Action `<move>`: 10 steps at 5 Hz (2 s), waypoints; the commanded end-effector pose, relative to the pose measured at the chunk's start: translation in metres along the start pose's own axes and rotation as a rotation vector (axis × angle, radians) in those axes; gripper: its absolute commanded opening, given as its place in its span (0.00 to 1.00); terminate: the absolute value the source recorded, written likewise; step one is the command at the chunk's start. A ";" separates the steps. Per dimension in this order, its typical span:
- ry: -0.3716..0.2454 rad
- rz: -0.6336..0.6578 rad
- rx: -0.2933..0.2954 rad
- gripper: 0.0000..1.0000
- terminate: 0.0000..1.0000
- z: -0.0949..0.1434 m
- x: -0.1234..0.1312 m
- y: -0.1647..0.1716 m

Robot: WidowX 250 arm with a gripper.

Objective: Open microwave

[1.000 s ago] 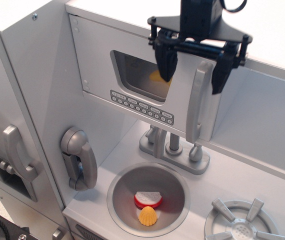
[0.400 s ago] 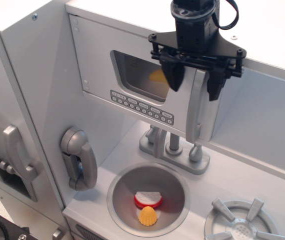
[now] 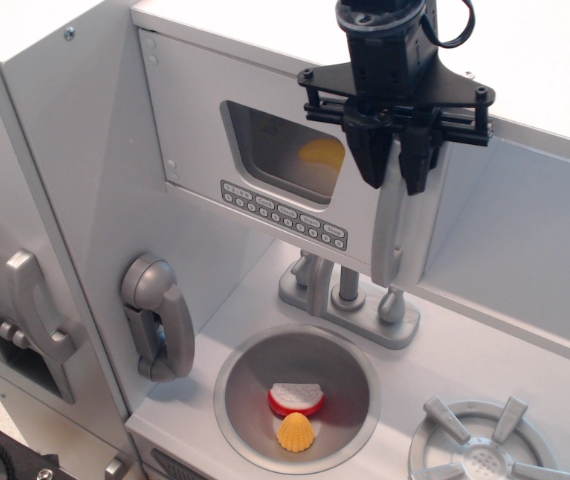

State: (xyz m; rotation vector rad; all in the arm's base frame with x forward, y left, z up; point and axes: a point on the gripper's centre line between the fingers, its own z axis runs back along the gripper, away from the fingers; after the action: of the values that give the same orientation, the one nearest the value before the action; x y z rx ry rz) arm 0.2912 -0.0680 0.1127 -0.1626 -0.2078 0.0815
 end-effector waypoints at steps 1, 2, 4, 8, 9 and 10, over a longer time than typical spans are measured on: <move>-0.020 -0.005 0.020 0.00 0.00 0.023 -0.016 0.008; 0.009 -0.032 0.083 0.00 0.00 0.028 -0.039 0.022; 0.310 -0.153 0.225 1.00 0.00 0.048 -0.070 0.031; 0.542 -0.136 -0.043 1.00 0.00 0.033 -0.063 -0.097; 0.476 -0.163 -0.054 1.00 0.00 0.029 -0.061 -0.110; 0.222 -0.153 0.001 1.00 0.00 0.028 -0.035 -0.097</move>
State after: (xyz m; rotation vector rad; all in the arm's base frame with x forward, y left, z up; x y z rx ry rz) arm 0.2531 -0.1653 0.1243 -0.1251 0.0458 -0.0881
